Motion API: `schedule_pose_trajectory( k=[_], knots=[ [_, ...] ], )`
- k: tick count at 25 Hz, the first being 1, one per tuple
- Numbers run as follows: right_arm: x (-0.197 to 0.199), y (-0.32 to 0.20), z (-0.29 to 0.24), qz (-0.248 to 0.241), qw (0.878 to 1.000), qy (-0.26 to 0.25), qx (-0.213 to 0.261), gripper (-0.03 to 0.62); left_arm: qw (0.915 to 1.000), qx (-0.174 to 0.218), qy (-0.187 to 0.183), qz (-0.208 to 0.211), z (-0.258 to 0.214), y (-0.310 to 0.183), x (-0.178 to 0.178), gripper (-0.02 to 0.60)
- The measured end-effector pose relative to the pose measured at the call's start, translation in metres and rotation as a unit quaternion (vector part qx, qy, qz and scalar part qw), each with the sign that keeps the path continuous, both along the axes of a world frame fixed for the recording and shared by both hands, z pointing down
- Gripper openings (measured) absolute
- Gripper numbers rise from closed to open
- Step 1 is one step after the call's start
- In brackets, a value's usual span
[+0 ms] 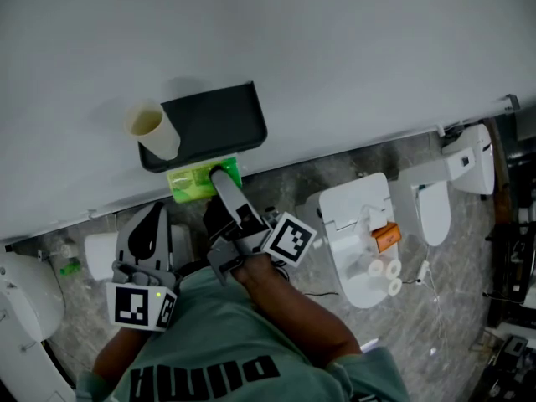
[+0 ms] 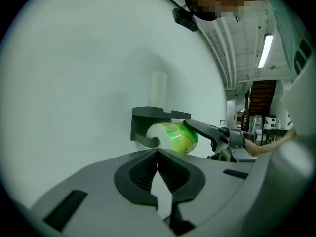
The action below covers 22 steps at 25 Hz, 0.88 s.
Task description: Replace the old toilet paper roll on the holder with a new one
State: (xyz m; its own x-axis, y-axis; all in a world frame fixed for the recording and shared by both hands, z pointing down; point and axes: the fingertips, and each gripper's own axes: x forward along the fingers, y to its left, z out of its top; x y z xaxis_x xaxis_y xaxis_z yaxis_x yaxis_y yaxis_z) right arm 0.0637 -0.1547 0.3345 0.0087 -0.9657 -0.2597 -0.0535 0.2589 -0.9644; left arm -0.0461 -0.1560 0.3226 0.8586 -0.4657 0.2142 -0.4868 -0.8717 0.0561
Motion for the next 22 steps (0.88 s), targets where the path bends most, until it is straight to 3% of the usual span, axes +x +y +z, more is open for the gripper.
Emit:
schedule_pose_trajectory(
  k=[5,12,16,19,21,22],
  knots=[
    [-0.002,0.010,0.009,0.000,1.000,-0.005,-0.010,0.422,1.0000,-0.006,-0.001,0.005,0.002,0.001,0.001,0.005],
    [-0.005,0.023,0.002,0.002,0.999,0.029,-0.013,0.422,0.9998,-0.012,0.011,0.007,0.001,0.001,-0.001,0.005],
    [-0.021,0.031,-0.011,-0.013,0.994,0.105,-0.019,0.421,0.9998,-0.008,0.016,0.010,-0.002,0.003,-0.003,0.005],
    [-0.034,0.037,-0.020,-0.021,0.982,0.186,-0.030,0.420,0.9997,-0.003,0.021,0.012,-0.005,0.005,-0.005,0.005],
    [-0.041,0.039,-0.025,-0.019,0.968,0.246,-0.041,0.307,0.9997,-0.009,0.021,0.011,-0.005,0.006,-0.006,0.005],
    [-0.044,0.040,-0.028,-0.018,0.961,0.274,-0.044,0.288,0.9997,-0.011,0.020,0.011,-0.005,0.007,-0.006,0.005]
  ],
)
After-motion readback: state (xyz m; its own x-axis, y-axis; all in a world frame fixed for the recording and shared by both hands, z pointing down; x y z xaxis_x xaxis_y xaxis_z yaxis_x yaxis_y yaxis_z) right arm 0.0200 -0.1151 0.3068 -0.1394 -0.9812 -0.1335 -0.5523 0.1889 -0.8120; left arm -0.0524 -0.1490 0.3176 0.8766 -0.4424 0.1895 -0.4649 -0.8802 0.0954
